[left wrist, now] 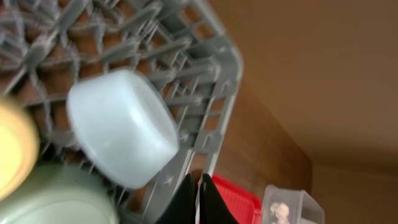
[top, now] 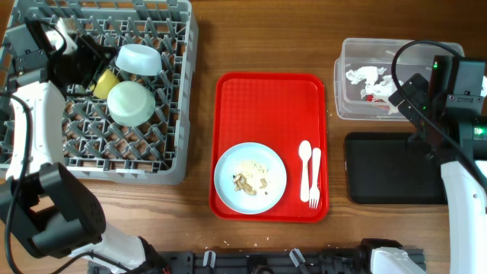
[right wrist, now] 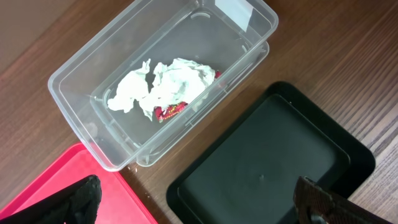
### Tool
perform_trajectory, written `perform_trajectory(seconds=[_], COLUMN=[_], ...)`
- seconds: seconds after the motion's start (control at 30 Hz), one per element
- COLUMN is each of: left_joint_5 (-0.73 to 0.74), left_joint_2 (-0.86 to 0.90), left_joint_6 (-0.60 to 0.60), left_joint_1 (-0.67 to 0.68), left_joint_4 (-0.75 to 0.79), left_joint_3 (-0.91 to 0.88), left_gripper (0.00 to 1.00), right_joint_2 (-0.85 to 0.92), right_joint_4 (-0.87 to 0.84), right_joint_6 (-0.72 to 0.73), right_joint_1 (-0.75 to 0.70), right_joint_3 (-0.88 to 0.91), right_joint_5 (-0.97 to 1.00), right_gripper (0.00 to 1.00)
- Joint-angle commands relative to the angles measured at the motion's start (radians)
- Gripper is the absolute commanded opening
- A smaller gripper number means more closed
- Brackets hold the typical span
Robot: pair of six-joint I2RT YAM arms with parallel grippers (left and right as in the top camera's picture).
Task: Sort waste into correct bins and load items into the dishwasher rack
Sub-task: 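Place the small bowl upside down in the rack and release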
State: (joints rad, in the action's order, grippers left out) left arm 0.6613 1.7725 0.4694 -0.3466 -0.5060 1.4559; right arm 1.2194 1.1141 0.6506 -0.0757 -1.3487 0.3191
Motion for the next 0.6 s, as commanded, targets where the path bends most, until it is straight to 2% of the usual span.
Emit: perform_trajectory(seconds=[0.0,0.17,0.2,0.37,0.57], left_joint_5=[-0.097,-0.498,-0.574,-0.676,-0.705], left_joint_2=[-0.021,-0.002,0.011,0.074,0.111], left_joint_6=[-0.083,-0.138,-0.182,-0.284,-0.284], left_joint_1=[0.098,0.26,0.296,0.342,0.302], left_joint_4=[0.089,0.161,0.181,0.207,0.195], left_joint_3=[-0.006,-0.006,-0.006,-0.006,-0.006], left_gripper=[0.04,0.04,0.04,0.04,0.04], right_joint_2=[0.003,0.003,0.003,0.003,0.003], right_joint_4=[-0.002,-0.002,-0.002,-0.002,-0.002], right_joint_6=[0.005,0.005,0.005,0.005,0.004], right_joint_1=[-0.003,-0.003,-0.003,-0.003,-0.003], right_joint_3=[0.001,0.001,0.001,0.001,0.001], right_joint_5=[0.02,0.02,0.02,0.02,0.02], right_gripper=[1.0,1.0,1.0,1.0,1.0])
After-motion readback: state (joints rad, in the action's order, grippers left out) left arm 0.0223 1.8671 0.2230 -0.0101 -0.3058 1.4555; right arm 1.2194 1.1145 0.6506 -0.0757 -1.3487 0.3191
